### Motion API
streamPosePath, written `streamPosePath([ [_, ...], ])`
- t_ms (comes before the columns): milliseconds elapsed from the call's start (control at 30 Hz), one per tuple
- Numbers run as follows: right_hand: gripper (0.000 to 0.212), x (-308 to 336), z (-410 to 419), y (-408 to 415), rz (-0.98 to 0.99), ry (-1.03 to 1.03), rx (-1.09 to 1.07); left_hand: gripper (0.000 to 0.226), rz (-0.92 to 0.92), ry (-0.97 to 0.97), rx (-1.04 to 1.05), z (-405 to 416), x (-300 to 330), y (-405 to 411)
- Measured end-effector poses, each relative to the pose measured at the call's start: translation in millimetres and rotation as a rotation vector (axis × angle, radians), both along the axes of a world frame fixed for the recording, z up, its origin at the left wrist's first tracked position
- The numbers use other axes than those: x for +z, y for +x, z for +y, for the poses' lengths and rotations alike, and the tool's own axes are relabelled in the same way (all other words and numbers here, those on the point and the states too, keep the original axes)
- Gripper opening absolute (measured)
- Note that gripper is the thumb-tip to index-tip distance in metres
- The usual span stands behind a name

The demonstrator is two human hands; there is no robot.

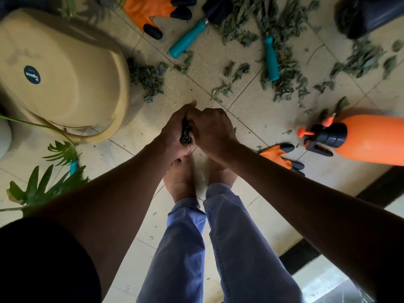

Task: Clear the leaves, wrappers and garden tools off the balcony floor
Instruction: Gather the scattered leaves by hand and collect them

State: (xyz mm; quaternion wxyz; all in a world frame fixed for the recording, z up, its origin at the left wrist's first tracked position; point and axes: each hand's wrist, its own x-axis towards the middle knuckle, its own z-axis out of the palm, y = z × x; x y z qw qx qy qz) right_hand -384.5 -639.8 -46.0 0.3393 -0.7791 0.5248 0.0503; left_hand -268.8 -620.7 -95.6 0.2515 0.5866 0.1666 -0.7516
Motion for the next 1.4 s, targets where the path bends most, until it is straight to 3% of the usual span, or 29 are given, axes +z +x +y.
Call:
streamPosePath([
  [133, 0.024, -4.7, 5.7, -0.8, -0.065, 0.049, -0.066, 0.030, -0.031, 0.036, 0.102, -0.5, -0.1, -0.9],
  [267, 0.030, -8.3, -1.5, -10.8, -0.260, 0.058, -0.416, 0.037, 0.017, 0.072, 0.118, -3.3, 0.0, -3.6],
  [333, 0.038, -19.2, -14.7, -20.1, -0.191, -0.006, -0.444, 0.024, 0.087, 0.081, 0.147, -4.2, -4.2, -2.3],
  [433, 0.054, -42.9, -43.2, -43.9, 0.124, -0.119, -0.336, 0.021, 0.086, 0.085, 0.099, -3.3, -8.6, 0.7],
  [500, 0.071, -58.9, -59.8, -57.9, 0.286, -0.086, -0.260, 0.020, 0.075, 0.092, 0.065, -1.0, -10.5, 3.0],
  [567, 0.076, -72.7, -67.6, -63.6, 0.299, -0.044, -0.207, 0.019, 0.071, 0.097, 0.046, 1.9, -11.0, 5.8],
  [633, 0.066, -82.8, -68.7, -61.3, 0.236, -0.038, -0.170, 0.020, 0.059, 0.092, 0.013, 4.7, -11.2, 10.0],
  [733, 0.034, -89.6, -64.9, -51.0, 0.095, -0.050, -0.161, 0.019, -0.010, 0.058, -0.100, 10.3, -8.6, 13.0],
  [867, 0.020, -89.8, -58.5, -38.0, 0.057, -0.006, -0.102, 0.018, -0.102, 0.035, -0.271, 19.3, -7.4, 11.4],
  [967, 0.017, -83.9, -59.0, -28.6, -0.030, 0.077, -0.304, 0.018, -0.066, 0.072, -0.185, 20.9, -4.9, 14.2],
  [1133, 0.014, -50.8, -49.1, -1.7, -0.388, 0.503, -0.641, 0.021, 0.043, 0.112, 0.029, 25.3, 0.2, 20.6],
  [1267, 0.021, -26.7, -22.2, 22.5, -0.428, 0.566, -0.657, 0.016, 0.073, 0.141, 0.244, 25.0, 9.1, 26.2],
  [1400, 0.018, -18.9, 1.7, 34.8, -0.367, 0.534, -0.715, 0.019, 0.080, 0.156, 0.297, 27.3, 10.5, 35.1],
])
